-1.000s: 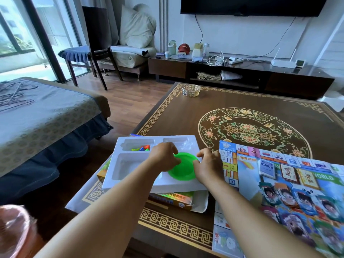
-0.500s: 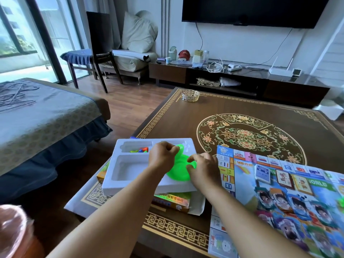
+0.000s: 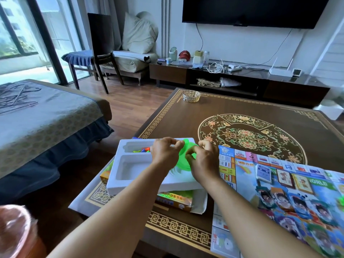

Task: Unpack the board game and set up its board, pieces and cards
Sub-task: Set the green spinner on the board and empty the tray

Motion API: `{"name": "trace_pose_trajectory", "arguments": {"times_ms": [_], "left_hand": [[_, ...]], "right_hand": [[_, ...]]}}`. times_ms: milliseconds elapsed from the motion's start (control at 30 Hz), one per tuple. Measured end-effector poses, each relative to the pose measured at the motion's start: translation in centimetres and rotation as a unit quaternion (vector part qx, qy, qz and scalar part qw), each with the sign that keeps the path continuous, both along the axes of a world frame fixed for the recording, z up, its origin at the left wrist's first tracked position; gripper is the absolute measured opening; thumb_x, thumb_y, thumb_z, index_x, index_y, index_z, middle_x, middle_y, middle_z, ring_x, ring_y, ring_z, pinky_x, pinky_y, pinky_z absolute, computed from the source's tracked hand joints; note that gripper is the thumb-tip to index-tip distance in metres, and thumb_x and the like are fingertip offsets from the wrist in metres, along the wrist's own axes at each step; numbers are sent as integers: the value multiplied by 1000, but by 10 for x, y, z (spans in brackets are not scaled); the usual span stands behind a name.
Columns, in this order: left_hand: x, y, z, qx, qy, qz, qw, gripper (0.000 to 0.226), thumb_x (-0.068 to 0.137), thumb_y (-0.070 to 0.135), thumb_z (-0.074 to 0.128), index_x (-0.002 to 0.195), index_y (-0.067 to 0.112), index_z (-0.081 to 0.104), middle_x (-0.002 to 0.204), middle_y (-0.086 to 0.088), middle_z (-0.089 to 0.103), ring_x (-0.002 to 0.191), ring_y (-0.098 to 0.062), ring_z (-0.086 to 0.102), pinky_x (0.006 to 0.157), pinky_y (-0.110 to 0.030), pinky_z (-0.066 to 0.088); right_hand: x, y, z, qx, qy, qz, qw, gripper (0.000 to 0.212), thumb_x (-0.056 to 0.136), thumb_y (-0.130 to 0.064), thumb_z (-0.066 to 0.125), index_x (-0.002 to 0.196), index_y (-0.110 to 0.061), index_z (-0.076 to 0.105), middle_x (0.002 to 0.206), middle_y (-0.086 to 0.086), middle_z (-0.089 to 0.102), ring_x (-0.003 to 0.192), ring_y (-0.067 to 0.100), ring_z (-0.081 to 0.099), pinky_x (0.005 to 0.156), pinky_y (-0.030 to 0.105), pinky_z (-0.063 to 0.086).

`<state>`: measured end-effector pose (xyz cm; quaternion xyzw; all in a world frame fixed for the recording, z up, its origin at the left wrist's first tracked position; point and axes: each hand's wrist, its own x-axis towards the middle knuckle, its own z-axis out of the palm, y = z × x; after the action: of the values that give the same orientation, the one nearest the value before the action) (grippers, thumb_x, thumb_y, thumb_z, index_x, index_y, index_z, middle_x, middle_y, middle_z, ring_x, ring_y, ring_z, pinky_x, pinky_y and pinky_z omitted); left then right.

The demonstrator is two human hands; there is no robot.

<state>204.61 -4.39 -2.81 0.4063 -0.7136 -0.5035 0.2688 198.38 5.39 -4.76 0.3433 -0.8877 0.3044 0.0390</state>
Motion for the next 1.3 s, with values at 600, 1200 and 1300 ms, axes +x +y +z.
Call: {"name": "trace_pose_trajectory", "arguments": {"times_ms": [600,1200,1300], "left_hand": [[8,98,49,-174,-44,-180,967,15,79,25,74,87,13,74,91,-3,61,87,-18,56,67,-24,34],[-7,172,74,-200,-14,-262,944,15,77,24,76,85,12,75,86,4,59,81,-11,54,71,-26,43],[-9,179,75,-192,-7,-249,949,14,78,25,76,86,13,76,78,6,56,75,-10,51,63,-22,41]], "right_hand": [[-2,87,39,-255,-383,-142,877,45,81,-1,42,116,-18,64,120,6,65,100,27,65,88,46,55],[-6,191,88,-317,-395,-241,828,38,91,-2,38,108,-15,69,93,7,63,65,17,56,47,16,37],[-10,198,89,-318,-395,-247,826,34,92,-5,42,108,-17,69,83,3,61,59,14,51,47,17,30]]}}
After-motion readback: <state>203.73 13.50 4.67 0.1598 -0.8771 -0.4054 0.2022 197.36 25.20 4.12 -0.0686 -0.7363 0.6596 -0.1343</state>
